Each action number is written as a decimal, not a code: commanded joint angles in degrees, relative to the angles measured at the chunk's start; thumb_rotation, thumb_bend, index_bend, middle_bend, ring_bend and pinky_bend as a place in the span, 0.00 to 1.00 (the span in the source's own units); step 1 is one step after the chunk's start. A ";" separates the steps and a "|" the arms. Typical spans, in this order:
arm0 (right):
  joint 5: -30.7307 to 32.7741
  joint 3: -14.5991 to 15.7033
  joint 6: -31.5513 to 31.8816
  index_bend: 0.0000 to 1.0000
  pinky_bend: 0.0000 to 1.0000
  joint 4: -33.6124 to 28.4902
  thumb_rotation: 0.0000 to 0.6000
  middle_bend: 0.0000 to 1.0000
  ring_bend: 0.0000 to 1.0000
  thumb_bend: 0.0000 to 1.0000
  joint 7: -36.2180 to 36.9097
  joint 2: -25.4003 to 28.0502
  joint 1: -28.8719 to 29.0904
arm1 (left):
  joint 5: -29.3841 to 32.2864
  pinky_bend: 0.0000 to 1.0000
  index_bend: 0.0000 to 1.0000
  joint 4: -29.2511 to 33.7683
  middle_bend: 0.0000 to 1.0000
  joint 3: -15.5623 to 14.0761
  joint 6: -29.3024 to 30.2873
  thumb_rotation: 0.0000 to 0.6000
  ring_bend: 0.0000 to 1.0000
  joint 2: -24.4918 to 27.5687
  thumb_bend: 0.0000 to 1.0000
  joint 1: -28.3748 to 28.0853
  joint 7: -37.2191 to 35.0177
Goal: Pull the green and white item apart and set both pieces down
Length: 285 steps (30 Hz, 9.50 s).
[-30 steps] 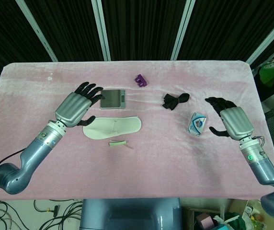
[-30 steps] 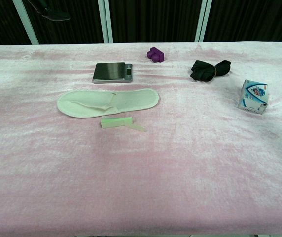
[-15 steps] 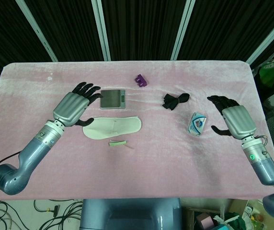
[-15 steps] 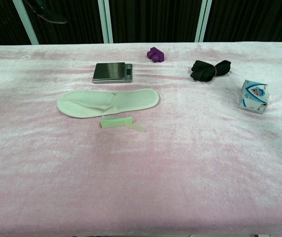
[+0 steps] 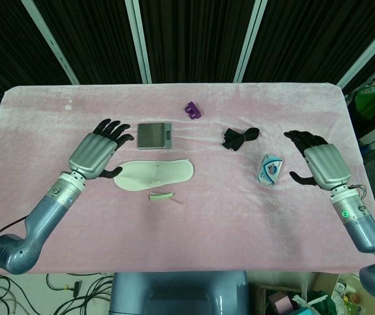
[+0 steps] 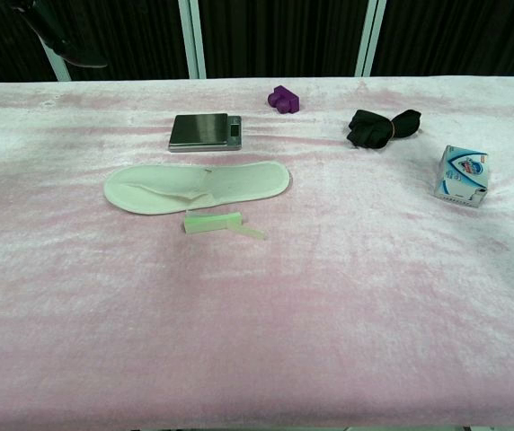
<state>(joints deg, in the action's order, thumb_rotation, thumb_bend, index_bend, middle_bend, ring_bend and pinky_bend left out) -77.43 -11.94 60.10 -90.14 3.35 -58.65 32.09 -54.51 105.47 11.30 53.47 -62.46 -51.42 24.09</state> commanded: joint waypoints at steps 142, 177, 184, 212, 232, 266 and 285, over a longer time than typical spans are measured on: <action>14.07 -0.63 -11.10 0.23 0.21 -12.67 1.00 0.12 0.12 0.20 -3.43 -0.79 5.94 | 38.48 0.00 0.65 -34.90 0.21 13.76 -3.81 1.00 0.00 -40.53 0.49 -20.88 19.42; 47.01 -6.58 6.25 0.41 0.21 -12.87 1.00 0.13 0.13 0.24 -23.04 -23.46 17.63 | 40.78 0.00 0.67 -36.00 0.23 14.74 -6.15 1.00 0.00 -39.43 0.49 -22.79 12.99; 48.39 -6.41 8.16 0.46 0.21 -10.97 1.00 0.13 0.13 0.24 -23.86 -26.77 17.60 | 40.64 0.00 0.68 -36.36 0.23 14.11 -6.40 1.00 0.00 -39.47 0.49 -22.87 12.15; 45.99 -8.78 11.46 0.56 0.21 -5.58 1.00 0.13 0.14 0.26 -24.78 -34.01 16.69 | 39.52 0.00 0.68 -36.82 0.23 13.03 -6.06 1.00 0.00 -40.03 0.49 -23.48 9.72; 46.91 -11.65 13.88 0.56 0.21 -4.85 1.00 0.13 0.14 0.27 -26.58 -36.87 16.70 | 38.83 0.00 0.68 -36.68 0.23 12.63 -5.06 1.00 0.00 -40.42 0.49 -23.59 9.04; 46.89 -12.48 12.54 0.69 0.21 -3.57 1.00 0.14 0.16 0.48 -28.86 -38.29 15.83 | 38.03 0.00 0.69 -36.07 0.23 12.71 -5.29 1.00 0.00 -40.49 0.49 -23.49 7.56; 44.05 -13.73 12.87 0.81 0.21 -6.10 1.00 0.14 0.17 0.53 -26.96 -30.81 11.58 | 36.55 0.00 0.69 -33.67 0.24 11.26 -5.82 1.00 0.00 -37.80 0.50 -21.48 6.71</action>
<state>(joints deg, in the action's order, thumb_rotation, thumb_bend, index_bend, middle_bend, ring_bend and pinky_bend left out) -32.87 -25.57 73.02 -95.71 -24.00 -90.99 44.66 -17.74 71.45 22.85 47.81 -100.64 -73.20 30.84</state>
